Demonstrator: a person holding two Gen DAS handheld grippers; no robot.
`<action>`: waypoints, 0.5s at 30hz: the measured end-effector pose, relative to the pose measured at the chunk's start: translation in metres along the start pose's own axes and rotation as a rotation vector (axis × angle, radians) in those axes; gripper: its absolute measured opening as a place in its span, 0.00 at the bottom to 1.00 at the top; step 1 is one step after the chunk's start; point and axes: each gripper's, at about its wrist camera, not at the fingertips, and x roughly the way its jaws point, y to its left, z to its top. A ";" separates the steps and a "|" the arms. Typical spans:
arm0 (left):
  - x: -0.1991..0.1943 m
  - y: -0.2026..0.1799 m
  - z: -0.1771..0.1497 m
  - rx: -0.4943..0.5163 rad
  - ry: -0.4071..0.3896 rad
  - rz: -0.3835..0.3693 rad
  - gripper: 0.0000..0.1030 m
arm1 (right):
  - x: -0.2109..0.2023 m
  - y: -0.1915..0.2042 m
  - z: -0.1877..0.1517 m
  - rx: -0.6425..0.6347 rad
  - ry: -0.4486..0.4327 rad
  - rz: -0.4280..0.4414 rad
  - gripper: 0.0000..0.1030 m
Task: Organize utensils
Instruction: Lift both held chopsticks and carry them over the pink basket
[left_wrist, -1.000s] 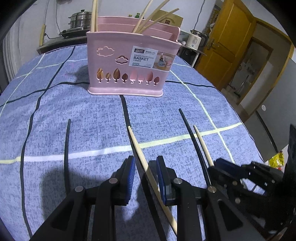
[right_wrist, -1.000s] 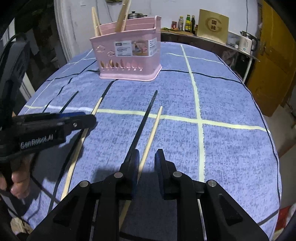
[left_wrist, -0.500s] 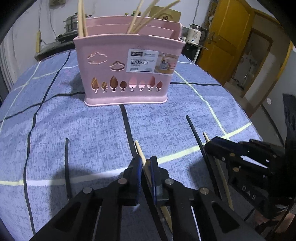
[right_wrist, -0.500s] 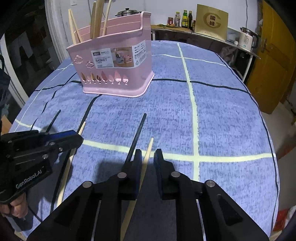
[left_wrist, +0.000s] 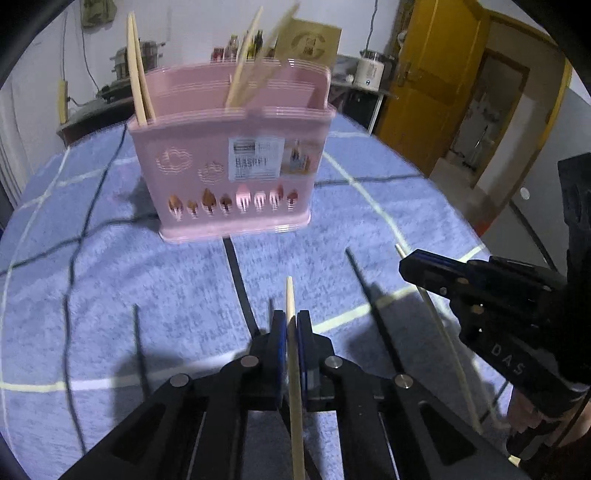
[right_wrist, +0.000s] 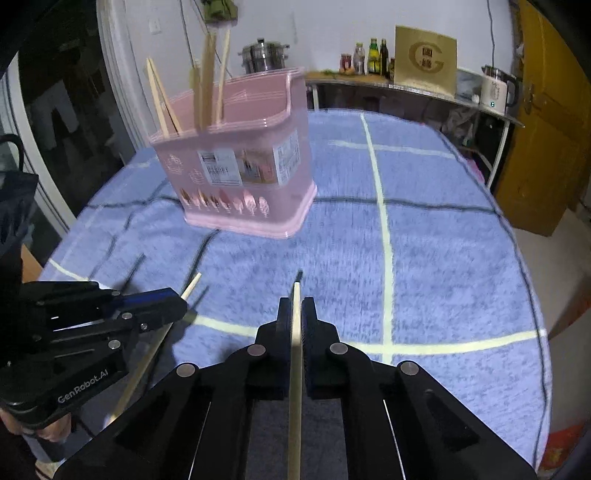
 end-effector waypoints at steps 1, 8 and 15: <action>-0.007 0.000 0.004 0.003 -0.015 -0.001 0.05 | -0.005 0.001 0.003 0.000 -0.015 0.005 0.05; -0.065 0.001 0.033 0.031 -0.131 -0.001 0.05 | -0.050 0.003 0.029 -0.004 -0.132 0.022 0.05; -0.119 -0.001 0.049 0.057 -0.239 0.000 0.05 | -0.095 0.010 0.046 -0.018 -0.253 0.026 0.05</action>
